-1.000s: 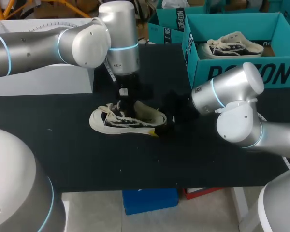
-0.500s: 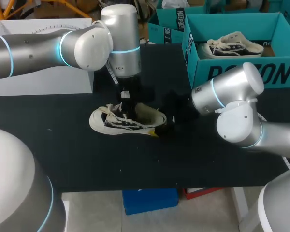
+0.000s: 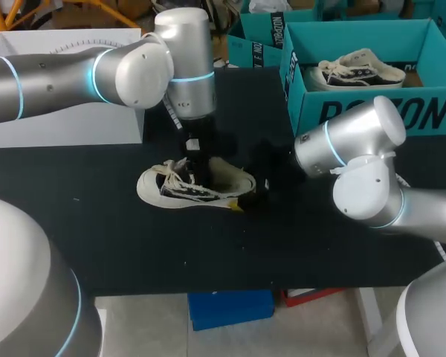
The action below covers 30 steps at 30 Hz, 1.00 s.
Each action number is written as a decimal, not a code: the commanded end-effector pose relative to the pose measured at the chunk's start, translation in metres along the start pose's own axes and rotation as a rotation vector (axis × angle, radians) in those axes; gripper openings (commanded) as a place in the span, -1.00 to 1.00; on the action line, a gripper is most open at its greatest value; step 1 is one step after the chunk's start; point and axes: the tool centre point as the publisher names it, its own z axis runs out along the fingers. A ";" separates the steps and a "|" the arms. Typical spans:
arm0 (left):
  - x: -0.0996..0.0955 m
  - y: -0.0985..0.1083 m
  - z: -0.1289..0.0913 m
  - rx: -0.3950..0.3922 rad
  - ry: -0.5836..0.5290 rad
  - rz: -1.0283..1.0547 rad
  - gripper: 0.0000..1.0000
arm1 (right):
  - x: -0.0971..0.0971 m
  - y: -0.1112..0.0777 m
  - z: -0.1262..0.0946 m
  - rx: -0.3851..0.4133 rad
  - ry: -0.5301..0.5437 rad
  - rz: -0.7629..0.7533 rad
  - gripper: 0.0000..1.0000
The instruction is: Take the shoe out of the shoebox, open the shoe tongue, remove and reinsert the insole, then place the shoe into the shoebox
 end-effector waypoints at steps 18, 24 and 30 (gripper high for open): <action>-0.011 0.016 0.028 -0.155 -0.357 -0.085 -0.35 | -0.002 -0.001 0.000 0.001 -0.003 0.002 -1.00; -0.018 0.025 0.038 -0.213 -0.476 -0.078 -0.41 | -0.002 -0.001 0.000 0.001 -0.003 0.002 -1.00; -0.034 0.037 0.047 -0.230 -0.537 -0.064 -0.41 | -0.002 -0.001 0.000 0.001 -0.003 0.002 -1.00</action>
